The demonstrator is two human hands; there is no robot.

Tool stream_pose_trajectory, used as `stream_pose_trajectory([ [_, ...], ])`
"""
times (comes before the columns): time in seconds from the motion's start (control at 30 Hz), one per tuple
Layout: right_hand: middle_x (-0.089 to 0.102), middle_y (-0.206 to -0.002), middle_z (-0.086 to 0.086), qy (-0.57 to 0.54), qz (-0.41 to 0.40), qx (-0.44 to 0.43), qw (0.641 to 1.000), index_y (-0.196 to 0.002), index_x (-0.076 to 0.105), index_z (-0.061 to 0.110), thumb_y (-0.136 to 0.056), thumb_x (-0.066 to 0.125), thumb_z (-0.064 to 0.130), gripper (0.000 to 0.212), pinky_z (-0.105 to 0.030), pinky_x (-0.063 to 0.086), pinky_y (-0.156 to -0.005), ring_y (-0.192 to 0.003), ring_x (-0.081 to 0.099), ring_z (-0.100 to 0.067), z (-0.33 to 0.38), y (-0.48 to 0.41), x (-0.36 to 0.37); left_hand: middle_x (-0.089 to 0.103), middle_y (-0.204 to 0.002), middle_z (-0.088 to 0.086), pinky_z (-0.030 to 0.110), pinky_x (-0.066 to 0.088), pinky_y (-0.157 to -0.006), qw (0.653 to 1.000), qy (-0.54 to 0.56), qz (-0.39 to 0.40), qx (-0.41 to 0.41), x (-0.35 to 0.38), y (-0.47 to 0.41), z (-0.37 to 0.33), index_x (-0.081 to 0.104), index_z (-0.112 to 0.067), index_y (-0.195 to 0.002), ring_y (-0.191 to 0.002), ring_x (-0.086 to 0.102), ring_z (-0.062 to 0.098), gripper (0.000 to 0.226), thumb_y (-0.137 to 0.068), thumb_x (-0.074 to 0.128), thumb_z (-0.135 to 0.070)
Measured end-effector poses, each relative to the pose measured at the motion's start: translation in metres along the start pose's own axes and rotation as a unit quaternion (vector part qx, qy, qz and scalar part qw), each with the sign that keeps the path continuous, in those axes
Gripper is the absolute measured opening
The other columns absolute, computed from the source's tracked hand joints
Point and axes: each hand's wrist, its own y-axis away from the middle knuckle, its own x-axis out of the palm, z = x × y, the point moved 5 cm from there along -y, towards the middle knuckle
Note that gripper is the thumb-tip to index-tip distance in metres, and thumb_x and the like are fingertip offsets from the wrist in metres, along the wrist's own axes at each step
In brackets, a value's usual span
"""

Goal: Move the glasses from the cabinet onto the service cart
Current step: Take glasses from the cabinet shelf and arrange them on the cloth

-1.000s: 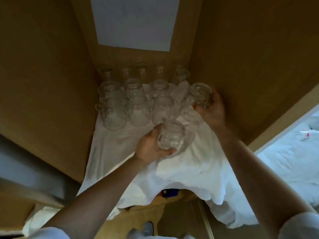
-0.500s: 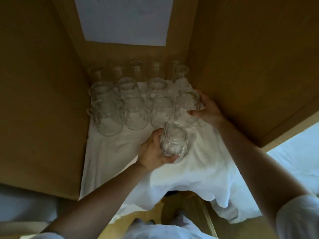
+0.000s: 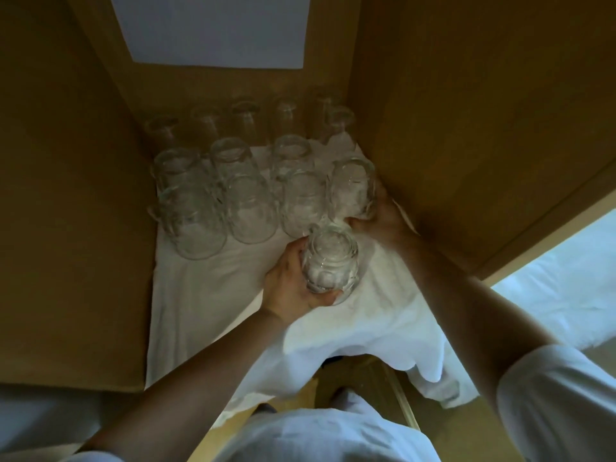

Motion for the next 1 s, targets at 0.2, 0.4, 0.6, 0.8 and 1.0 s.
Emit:
stream_pose_trajectory([
  [0.2, 0.027, -0.154, -0.013, 0.008, -0.094, 0.057, 0.994, -0.151, 0.005, 0.007, -0.079, 0.074, 0.018, 0.101, -0.028, 0.025, -0.113, -0.139, 0.031, -0.024, -0.006, 0.021, 0.019, 0.055, -0.129, 0.001, 0.012, 0.035, -0.085, 1.0, -0.008, 0.001, 0.001, 0.002, 0.0, 0.003, 0.042, -0.009, -0.135, -0.113, 0.054, 0.011, 0.109, -0.045, 0.087, -0.051],
  [0.4, 0.056, -0.128, 0.003, -0.162, -0.218, 0.096, 0.958, -0.139, 0.046, 0.015, -0.094, 0.052, 0.023, 0.046, -0.021, 0.041, -0.099, -0.123, 0.052, -0.018, 0.003, 0.086, 0.016, 0.053, -0.133, 0.007, 0.018, 0.038, -0.091, 1.0, 0.003, -0.003, 0.02, 0.006, -0.003, 0.009, 0.039, -0.006, -0.138, -0.12, 0.053, 0.022, 0.108, -0.049, 0.092, -0.038],
  [0.6, 0.051, -0.127, 0.013, -0.207, -0.136, -0.047, 0.968, -0.133, 0.039, 0.023, -0.077, 0.06, 0.057, 0.07, -0.014, 0.042, -0.097, -0.119, 0.048, 0.009, 0.036, 0.157, 0.053, 0.056, -0.13, 0.009, 0.025, 0.046, -0.086, 0.999, -0.007, -0.003, 0.037, 0.008, -0.001, 0.006, 0.037, -0.006, -0.139, -0.114, 0.058, 0.025, 0.109, -0.052, 0.081, -0.054],
  [0.8, 0.046, -0.138, -0.001, -0.164, -0.14, -0.02, 0.976, -0.143, 0.03, 0.015, -0.056, 0.08, 0.05, 0.106, -0.024, 0.041, -0.105, -0.127, 0.046, -0.007, 0.039, 0.154, 0.067, 0.047, -0.137, 0.017, 0.038, 0.048, -0.099, 0.997, 0.032, 0.004, 0.069, 0.015, 0.004, 0.011, 0.031, 0.001, -0.142, -0.124, 0.051, 0.026, 0.099, -0.065, 0.071, -0.046],
  [1.0, 0.048, -0.129, -0.002, -0.081, -0.173, -0.032, 0.981, -0.139, 0.04, 0.014, -0.051, 0.068, 0.059, 0.102, 0.002, 0.033, -0.088, -0.114, 0.045, -0.003, 0.046, 0.158, 0.05, 0.038, -0.145, 0.016, 0.026, 0.04, -0.102, 0.992, 0.021, 0.051, 0.117, 0.016, 0.016, 0.015, 0.012, -0.002, -0.149, -0.132, 0.043, 0.024, 0.122, -0.059, 0.077, -0.053],
])
